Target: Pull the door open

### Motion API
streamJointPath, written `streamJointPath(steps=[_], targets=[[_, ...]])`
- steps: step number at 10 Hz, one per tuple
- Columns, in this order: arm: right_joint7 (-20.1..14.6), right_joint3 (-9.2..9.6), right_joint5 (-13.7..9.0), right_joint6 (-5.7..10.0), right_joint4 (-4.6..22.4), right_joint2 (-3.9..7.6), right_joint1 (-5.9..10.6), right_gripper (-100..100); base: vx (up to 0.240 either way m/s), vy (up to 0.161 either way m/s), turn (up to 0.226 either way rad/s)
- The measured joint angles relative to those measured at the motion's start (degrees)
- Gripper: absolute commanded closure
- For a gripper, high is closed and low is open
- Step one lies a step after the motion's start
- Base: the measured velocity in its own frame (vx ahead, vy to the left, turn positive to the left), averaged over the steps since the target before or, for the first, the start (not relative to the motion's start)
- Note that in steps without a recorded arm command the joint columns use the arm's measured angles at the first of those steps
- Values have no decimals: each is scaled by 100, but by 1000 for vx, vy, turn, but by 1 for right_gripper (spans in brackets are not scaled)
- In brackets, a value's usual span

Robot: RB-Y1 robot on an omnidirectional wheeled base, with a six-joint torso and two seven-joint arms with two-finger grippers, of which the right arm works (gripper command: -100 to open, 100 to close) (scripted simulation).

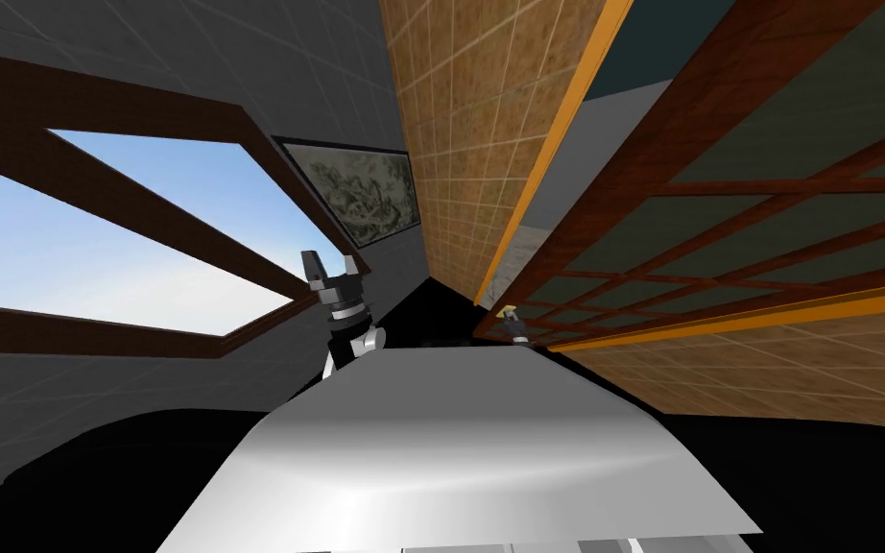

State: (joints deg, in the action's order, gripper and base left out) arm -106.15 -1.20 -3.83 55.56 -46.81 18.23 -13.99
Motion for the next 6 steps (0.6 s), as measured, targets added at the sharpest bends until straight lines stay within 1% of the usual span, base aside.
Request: streamJointPath(steps=[2, 3, 4, 5, 6], targets=[[-120, 65, 82, 220, 63, 81, -115, 100, -219, -45, 108], [-185, 105, 125, 300, 57, 129, -198, 100, -194, -45, 108], [-249, 140, 163, 404, 130, 172, -216, 100, -160, -22, 83], [-302, 163, 194, 505, 182, 211, -246, 100, -69, -8, 13], [-313, 173, 203, 519, 195, 211, -258, 100, -138, -25, 139]])
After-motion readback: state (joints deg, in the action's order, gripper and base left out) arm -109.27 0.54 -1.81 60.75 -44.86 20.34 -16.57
